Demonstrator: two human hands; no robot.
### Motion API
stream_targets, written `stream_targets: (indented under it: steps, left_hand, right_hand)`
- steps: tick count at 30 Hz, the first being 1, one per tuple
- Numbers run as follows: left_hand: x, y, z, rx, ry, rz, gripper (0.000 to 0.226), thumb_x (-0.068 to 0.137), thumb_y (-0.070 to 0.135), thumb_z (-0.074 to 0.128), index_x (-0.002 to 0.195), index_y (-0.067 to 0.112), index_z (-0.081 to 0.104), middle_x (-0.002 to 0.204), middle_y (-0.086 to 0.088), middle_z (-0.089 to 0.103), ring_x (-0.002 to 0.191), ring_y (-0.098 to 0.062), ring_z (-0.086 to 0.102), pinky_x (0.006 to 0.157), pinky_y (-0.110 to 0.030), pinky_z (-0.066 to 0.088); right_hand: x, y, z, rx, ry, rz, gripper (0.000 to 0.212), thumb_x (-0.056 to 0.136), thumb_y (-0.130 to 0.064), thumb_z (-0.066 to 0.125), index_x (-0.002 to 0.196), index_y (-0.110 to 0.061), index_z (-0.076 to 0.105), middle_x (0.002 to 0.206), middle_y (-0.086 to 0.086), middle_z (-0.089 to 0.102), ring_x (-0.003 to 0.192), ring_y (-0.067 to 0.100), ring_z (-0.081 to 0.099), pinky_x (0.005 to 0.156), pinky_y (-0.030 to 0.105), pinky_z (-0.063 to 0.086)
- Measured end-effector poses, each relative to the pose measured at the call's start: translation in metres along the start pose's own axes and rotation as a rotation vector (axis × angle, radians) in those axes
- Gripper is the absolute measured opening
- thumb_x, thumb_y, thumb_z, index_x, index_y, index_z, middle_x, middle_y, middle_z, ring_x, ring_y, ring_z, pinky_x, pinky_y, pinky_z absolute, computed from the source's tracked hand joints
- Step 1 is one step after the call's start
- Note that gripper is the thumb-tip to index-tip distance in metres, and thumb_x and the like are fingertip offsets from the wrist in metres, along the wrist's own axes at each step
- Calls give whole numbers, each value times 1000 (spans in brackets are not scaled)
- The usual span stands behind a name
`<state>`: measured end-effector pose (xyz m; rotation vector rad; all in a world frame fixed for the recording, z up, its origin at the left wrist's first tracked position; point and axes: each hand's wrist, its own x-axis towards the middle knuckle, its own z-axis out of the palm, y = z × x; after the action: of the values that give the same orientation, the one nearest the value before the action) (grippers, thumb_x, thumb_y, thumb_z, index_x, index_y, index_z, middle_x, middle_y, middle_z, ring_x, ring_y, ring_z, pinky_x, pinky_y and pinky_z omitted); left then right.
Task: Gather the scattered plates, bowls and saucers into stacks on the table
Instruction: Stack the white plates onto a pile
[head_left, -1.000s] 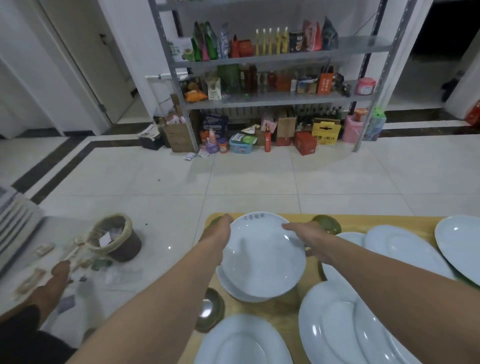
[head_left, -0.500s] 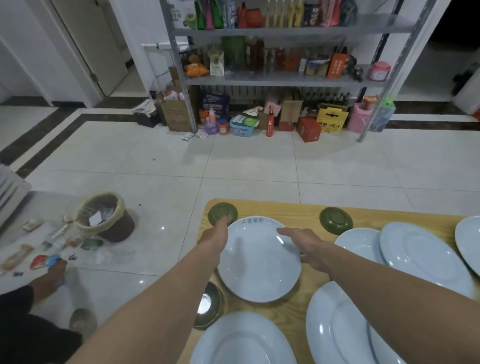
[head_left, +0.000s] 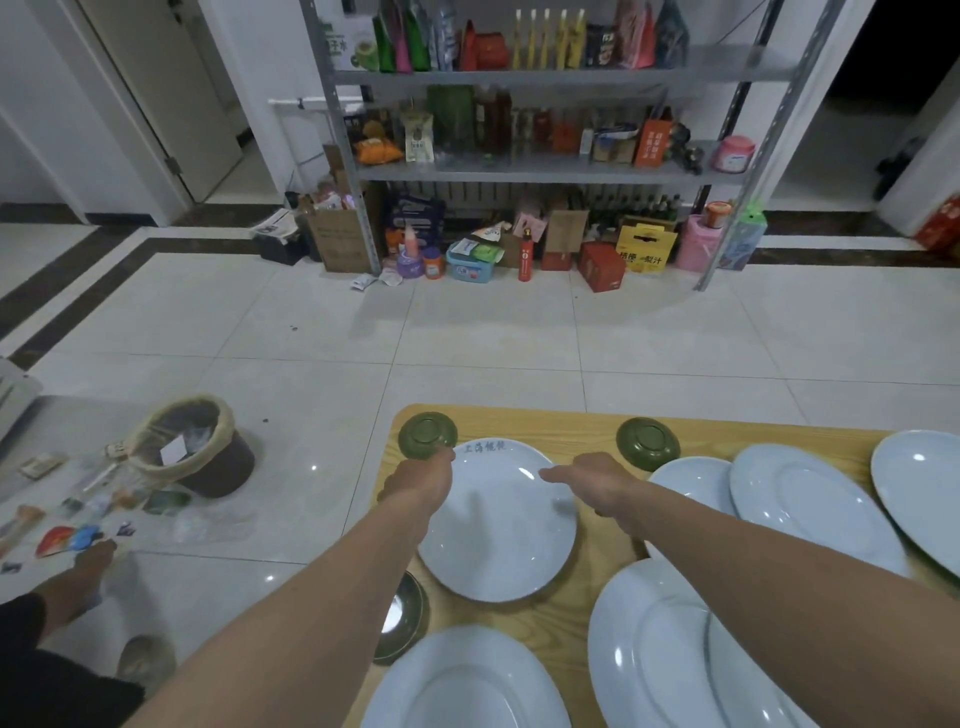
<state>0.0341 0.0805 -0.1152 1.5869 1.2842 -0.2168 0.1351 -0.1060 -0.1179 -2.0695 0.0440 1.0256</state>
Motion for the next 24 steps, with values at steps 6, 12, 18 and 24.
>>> stream_targets:
  steps: [6,12,18,24]
  left_hand:
    - [-73,37,9,166,-46,204,48,94,43,47,121,5,57,115,-13,59,104,-31,56,80,-33,42]
    - [-160,64,40,159,-166,326,30,96,36,49,79,12,46,78,1,46,70,-16,46,80,-32,39]
    - [-232,62,79,88,-338,344,30,92,37,53,104,10,53,99,-7,53,96,-29,55,82,-36,44]
    - [-264,34,116,141,-479,271,42,90,41,54,119,12,53,98,-8,52,83,-26,53,76,-37,46]
  right_hand:
    - [-48,-1,-81,19,180,-63,35,81,-41,73,92,-10,61,98,6,62,92,24,58,77,35,47]
    - [-139,25,-151,121,328,-36,51,85,-36,72,120,0,61,128,21,59,116,32,59,96,45,48]
    - [-222,80,-190,264,452,-4,46,85,-38,72,117,-7,59,110,7,56,86,22,59,74,37,47]
    - [-262,145,-197,371,522,96,58,89,-35,68,132,-3,45,125,14,53,103,30,56,86,45,47]
